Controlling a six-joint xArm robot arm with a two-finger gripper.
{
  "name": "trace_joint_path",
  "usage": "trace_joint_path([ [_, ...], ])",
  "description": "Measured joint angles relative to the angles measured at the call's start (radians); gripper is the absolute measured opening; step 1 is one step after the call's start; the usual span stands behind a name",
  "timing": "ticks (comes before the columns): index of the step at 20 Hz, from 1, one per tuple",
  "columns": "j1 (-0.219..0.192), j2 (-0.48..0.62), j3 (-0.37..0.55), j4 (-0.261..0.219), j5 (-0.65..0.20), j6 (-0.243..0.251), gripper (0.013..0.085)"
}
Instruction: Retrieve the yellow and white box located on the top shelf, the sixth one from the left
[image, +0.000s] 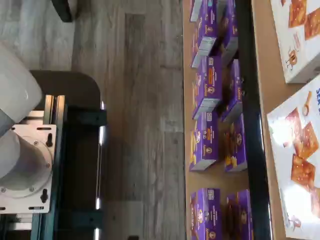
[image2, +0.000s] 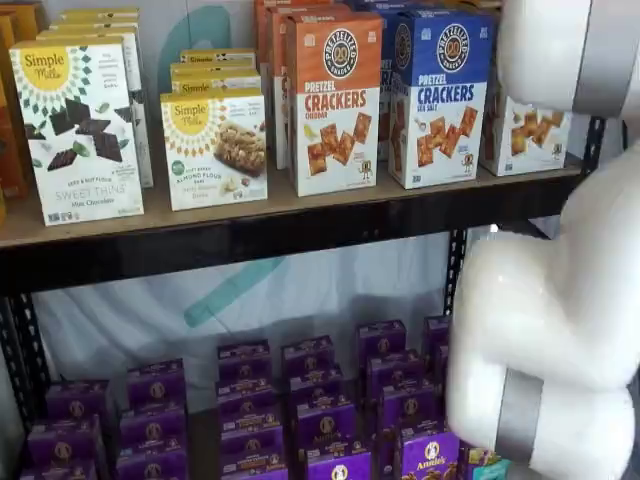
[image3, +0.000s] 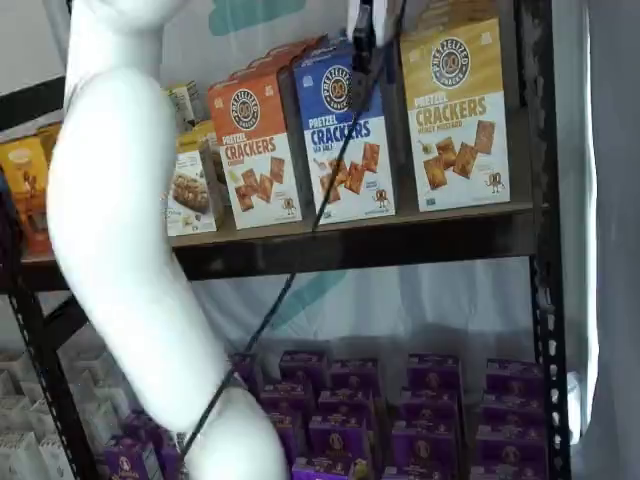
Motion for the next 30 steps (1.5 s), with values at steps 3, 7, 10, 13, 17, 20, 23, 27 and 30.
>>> trace_joint_path([
  [3, 0.051, -0.043, 0.059, -0.098, -0.066, -0.009, 0.0850],
  [7, 0.051, -0.071, 0.109, -0.098, -0.100, -0.012, 0.0850],
  [10, 0.027, -0.070, 0.108, -0.055, -0.100, -0.015, 0.0850],
  [13, -0.011, -0.062, 0.095, 0.014, -0.099, -0.015, 0.0850],
  [17, -0.088, -0.073, 0.113, 0.180, -0.150, -0.007, 0.0850],
  [20, -0.127, -0.094, 0.144, 0.282, -0.214, 0.000, 0.0850],
  [23, -0.144, -0.119, 0.181, 0.350, -0.296, 0.001, 0.0850],
  [27, -0.127, -0.146, 0.233, 0.379, -0.433, -0.021, 0.0850],
  [30, -0.097, -0.142, 0.247, 0.357, -0.509, -0.038, 0.0850],
])
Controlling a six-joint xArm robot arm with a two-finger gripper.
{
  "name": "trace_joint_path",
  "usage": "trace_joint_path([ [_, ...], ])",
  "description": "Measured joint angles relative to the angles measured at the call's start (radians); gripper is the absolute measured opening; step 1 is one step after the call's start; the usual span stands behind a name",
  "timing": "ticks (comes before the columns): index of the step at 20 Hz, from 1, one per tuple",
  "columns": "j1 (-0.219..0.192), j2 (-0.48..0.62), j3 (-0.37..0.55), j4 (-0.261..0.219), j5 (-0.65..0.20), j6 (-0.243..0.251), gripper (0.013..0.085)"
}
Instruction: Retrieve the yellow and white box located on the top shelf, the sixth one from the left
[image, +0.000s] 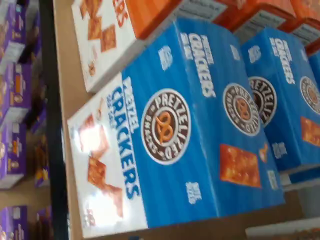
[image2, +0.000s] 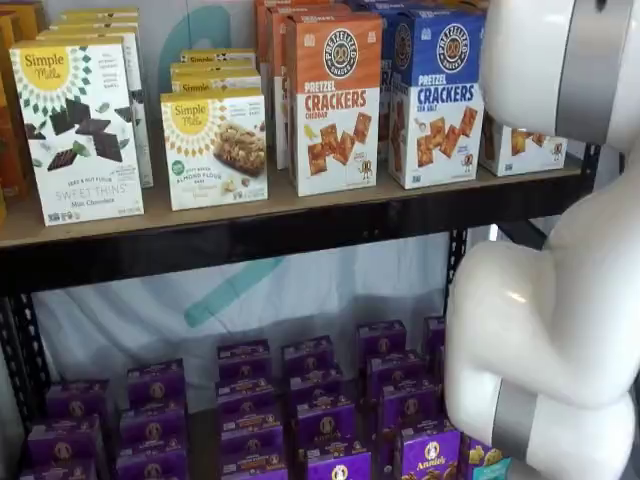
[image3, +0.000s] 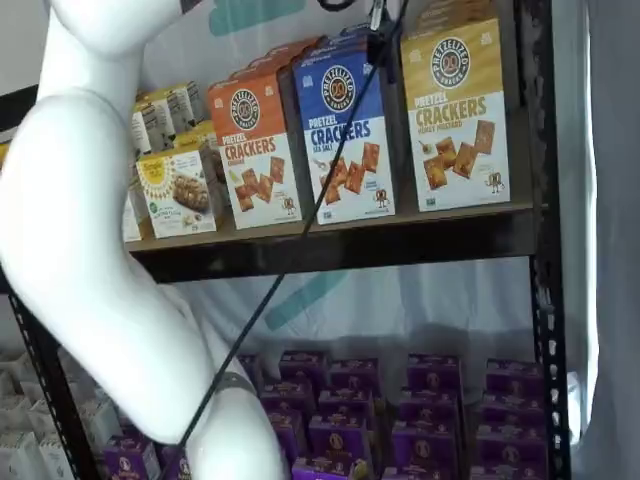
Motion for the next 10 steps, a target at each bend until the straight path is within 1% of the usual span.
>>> trace_joint_path([
  [4, 0.035, 0.037, -0.029, -0.045, -0.038, -0.005, 0.0850],
  [8, 0.071, 0.079, -0.065, -0.104, -0.060, -0.006, 0.0850],
  [10, 0.084, 0.099, -0.078, -0.122, -0.069, -0.004, 0.0850],
])
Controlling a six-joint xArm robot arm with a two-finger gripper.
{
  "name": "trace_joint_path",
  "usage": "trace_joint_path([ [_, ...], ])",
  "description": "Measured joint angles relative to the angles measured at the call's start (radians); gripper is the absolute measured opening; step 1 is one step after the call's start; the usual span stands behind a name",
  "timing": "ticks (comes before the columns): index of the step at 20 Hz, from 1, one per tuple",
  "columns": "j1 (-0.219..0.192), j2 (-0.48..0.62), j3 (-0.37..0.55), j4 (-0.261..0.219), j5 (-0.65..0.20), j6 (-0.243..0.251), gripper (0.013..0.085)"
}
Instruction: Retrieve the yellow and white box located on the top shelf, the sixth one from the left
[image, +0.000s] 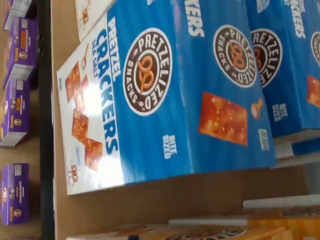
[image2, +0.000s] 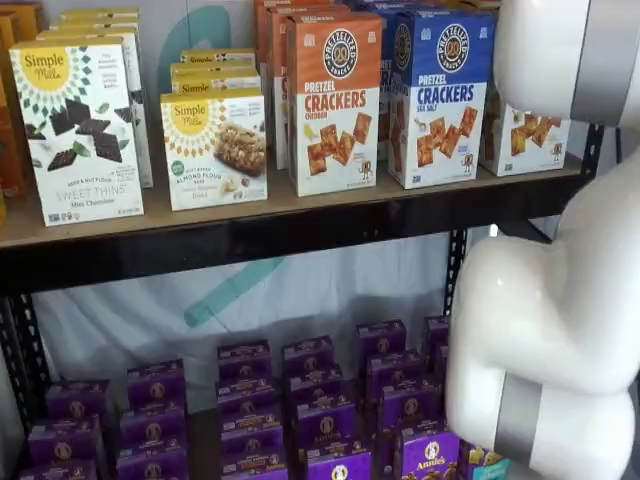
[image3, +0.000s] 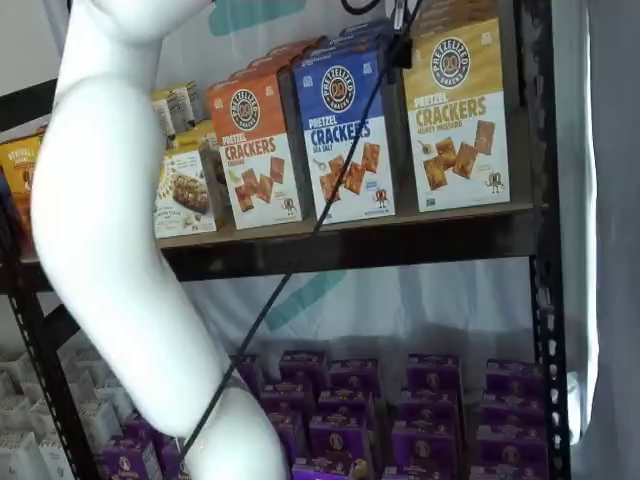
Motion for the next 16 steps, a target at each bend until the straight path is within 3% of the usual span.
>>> trace_joint_path([
  [16, 0.058, 0.077, -0.052, -0.098, -0.030, 0.009, 0.0850],
])
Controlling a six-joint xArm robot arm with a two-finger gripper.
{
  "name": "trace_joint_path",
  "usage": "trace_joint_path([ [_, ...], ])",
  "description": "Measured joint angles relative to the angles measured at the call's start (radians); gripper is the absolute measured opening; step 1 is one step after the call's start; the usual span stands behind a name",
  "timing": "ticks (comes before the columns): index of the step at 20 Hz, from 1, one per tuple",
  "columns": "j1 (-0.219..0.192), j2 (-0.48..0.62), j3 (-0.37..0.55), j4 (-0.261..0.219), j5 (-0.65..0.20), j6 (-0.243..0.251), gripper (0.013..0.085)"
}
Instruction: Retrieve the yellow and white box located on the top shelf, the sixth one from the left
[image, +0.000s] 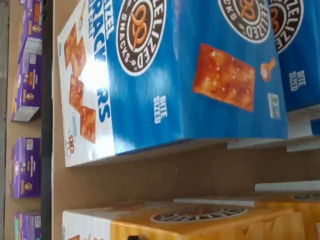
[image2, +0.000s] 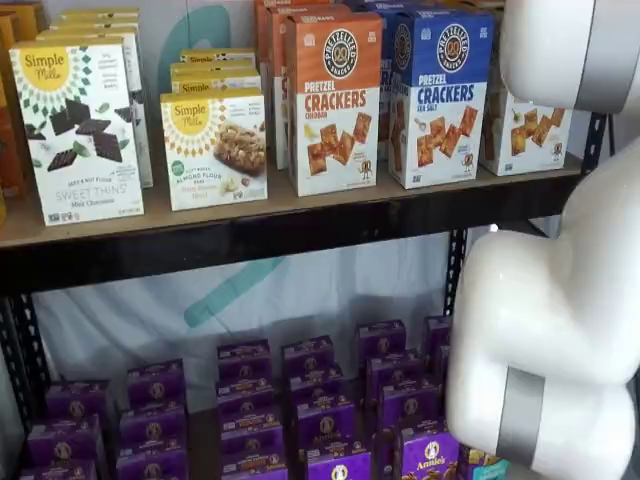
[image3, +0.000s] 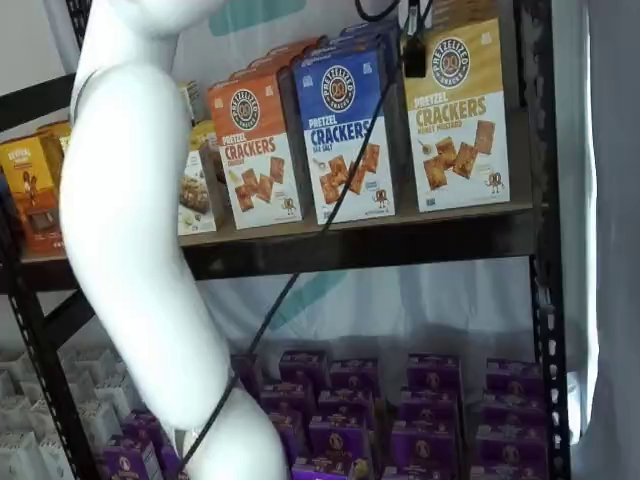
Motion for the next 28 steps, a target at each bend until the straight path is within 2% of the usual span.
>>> trace_joint_path([
  [6, 0.020, 0.036, -0.056, -0.069, 0.052, 0.016, 0.0850],
  [10, 0.030, 0.052, -0.085, -0.092, 0.076, 0.026, 0.0850],
  [12, 0.037, 0.068, -0.116, -0.109, 0.103, 0.035, 0.0850],
  [16, 0.060, 0.126, -0.220, -0.182, 0.203, 0.058, 0.0850],
  [20, 0.072, 0.140, -0.242, -0.205, 0.216, 0.064, 0.0850],
  [28, 0.121, 0.176, -0.296, -0.308, 0.263, 0.083, 0.0850],
])
